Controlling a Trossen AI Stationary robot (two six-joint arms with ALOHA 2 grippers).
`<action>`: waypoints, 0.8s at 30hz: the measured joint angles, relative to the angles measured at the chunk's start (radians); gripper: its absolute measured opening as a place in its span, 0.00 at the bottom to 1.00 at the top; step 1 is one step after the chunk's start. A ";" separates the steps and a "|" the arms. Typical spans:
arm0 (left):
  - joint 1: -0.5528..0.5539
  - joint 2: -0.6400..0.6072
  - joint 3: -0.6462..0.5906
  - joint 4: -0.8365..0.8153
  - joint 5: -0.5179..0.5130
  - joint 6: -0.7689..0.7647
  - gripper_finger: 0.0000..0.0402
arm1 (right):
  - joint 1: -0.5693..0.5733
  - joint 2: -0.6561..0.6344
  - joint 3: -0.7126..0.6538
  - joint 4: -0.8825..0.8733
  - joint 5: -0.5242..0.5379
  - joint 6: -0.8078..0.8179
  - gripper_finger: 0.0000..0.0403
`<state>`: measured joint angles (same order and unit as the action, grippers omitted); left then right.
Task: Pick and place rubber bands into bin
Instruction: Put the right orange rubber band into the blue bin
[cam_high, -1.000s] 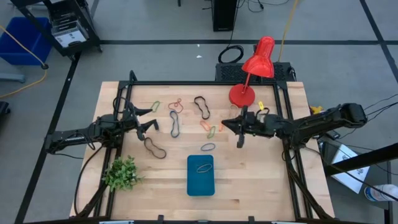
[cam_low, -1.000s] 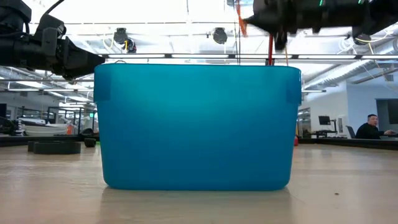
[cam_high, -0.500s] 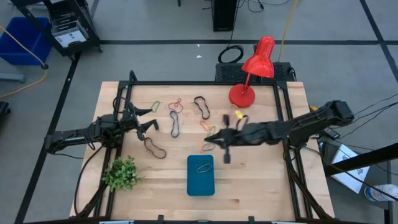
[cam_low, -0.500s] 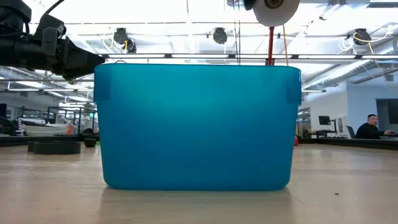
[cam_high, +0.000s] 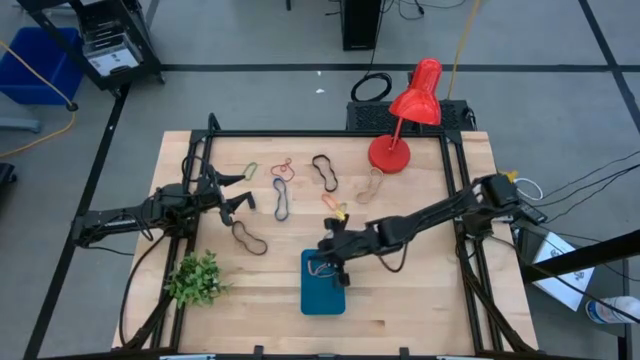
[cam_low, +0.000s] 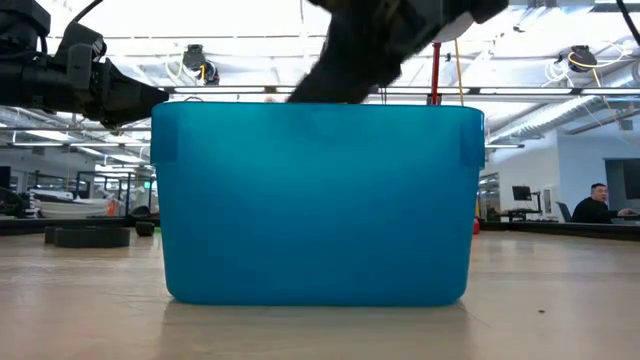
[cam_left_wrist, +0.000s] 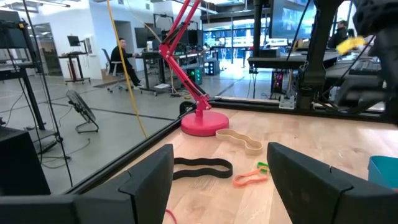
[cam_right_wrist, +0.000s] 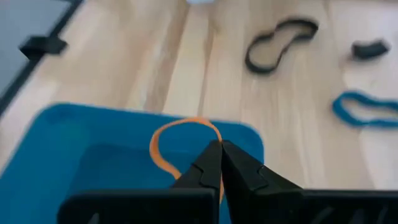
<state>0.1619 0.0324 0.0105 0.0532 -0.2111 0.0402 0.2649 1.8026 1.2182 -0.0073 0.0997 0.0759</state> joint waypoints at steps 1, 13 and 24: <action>0.000 0.000 0.000 0.000 0.000 0.000 0.66 | 0.000 0.010 0.000 -0.012 0.000 0.011 0.00; 0.000 0.000 0.000 -0.003 0.000 0.000 0.66 | -0.001 0.038 0.000 -0.140 -0.052 0.077 0.00; 0.000 0.000 0.000 -0.004 0.000 0.000 0.66 | -0.001 0.038 0.000 -0.169 -0.052 0.093 0.00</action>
<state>0.1619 0.0323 0.0105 0.0494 -0.2111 0.0402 0.2638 1.8408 1.2182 -0.1765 0.0475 0.1684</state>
